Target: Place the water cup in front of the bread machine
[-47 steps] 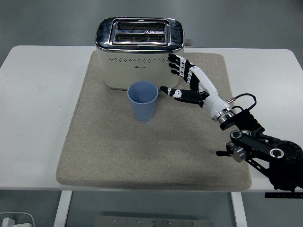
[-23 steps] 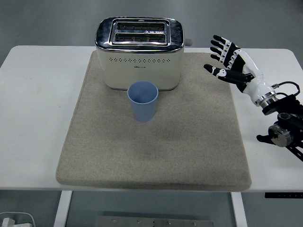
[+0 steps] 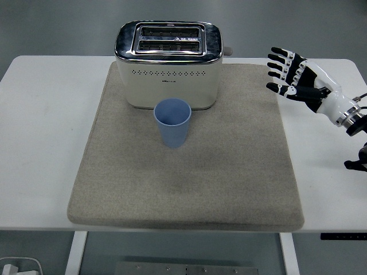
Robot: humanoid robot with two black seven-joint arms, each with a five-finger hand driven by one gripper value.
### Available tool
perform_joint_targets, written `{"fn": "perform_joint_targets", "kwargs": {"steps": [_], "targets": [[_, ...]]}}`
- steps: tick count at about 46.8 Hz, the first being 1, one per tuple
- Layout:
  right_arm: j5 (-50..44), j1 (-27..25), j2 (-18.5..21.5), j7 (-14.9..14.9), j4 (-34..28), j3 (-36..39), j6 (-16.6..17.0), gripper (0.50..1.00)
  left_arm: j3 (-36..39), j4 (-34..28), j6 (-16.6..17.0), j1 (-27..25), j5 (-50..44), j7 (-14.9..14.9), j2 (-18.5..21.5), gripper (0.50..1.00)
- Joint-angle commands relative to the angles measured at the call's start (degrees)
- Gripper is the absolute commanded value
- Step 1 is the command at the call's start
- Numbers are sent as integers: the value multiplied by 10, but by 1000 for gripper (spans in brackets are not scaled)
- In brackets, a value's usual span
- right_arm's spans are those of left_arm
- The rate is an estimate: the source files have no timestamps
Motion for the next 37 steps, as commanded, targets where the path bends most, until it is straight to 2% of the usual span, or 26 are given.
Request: {"fn": "perform_joint_targets", "kwargs": {"steps": [1, 6, 9, 22, 31, 37], "targets": [[52, 3, 1, -62, -1, 5, 14, 926, 0, 0, 0, 0, -1, 0, 0, 1000], [102, 27, 10, -148, -12, 2, 17, 928, 0, 0, 0, 0, -1, 0, 0, 1000], [113, 29, 16, -174, -12, 3, 20, 928, 0, 0, 0, 0, 0, 0, 0, 1000], [118, 50, 41, -174, -32, 11, 22, 928, 0, 0, 0, 1, -1, 0, 0, 1000], [119, 56, 88, -174, -37, 37, 17, 928, 0, 0, 0, 0, -1, 0, 0, 1000], [119, 56, 117, -174, -72, 57, 16, 928, 0, -1, 0, 0, 0, 0, 0, 1000]]}}
